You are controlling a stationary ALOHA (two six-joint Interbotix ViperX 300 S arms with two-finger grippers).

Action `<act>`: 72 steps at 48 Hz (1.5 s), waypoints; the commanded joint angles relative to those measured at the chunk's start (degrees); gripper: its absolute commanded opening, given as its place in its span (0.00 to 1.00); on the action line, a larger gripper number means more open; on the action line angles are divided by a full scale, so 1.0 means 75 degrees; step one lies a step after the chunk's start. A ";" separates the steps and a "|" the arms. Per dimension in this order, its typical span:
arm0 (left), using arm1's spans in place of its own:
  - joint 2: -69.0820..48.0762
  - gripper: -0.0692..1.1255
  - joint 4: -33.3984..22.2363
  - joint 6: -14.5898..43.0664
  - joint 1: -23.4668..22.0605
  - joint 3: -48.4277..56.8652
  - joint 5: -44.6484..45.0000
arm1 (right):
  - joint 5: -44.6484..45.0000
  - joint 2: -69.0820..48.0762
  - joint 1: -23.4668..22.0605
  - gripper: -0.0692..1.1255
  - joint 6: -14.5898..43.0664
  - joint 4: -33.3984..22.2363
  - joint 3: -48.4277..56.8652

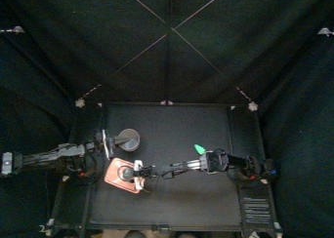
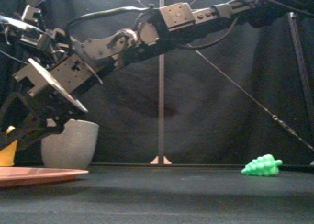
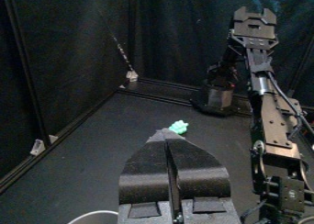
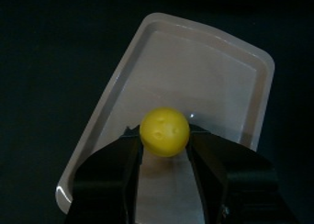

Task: Pick the yellow can then place it on the pink plate
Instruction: Drop yellow can on the pink plate and return to neutral

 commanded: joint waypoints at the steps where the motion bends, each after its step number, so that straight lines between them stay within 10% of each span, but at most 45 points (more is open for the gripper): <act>1: -0.0035 0.07 -0.0012 0.0000 0.0023 -0.0117 -0.0023 | -0.0047 -0.0246 -0.0047 0.67 0.0012 0.0047 -0.0281; 41: -0.0164 0.07 -0.0023 -0.0035 -0.0035 -0.0047 0.0023 | -0.0738 -0.1125 -0.0117 0.82 0.0000 -0.0387 0.0234; 72: -0.0176 0.07 -0.0234 -0.0035 -0.0035 0.0188 0.0023 | -0.5648 -0.4863 -0.0680 0.82 -0.0035 -0.0070 0.6234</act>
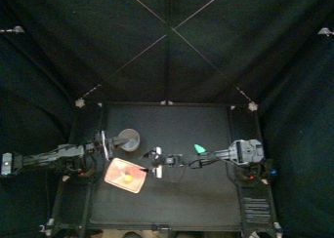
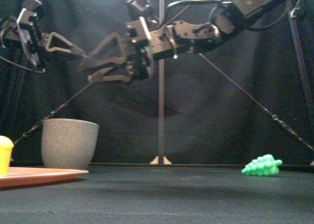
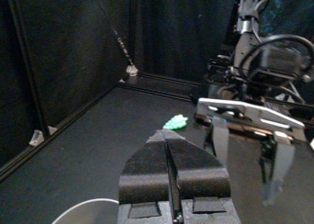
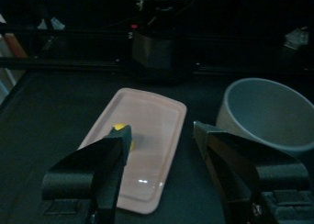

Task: Pick the yellow can then place it on the pink plate
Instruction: Drop yellow can on the pink plate and return to neutral

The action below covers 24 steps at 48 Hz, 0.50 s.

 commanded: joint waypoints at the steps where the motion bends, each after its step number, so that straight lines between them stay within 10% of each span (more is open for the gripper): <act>1: 0.0000 0.07 -0.0094 0.0012 0.0000 -0.0094 -0.0035 | -0.0762 -0.1008 -0.0047 0.82 -0.0047 0.0117 0.0832; 24: 0.0000 0.07 -0.0070 0.0035 -0.0340 0.0035 -0.0035 | -0.2367 -0.3082 -0.0586 0.82 -0.0293 0.0176 0.4219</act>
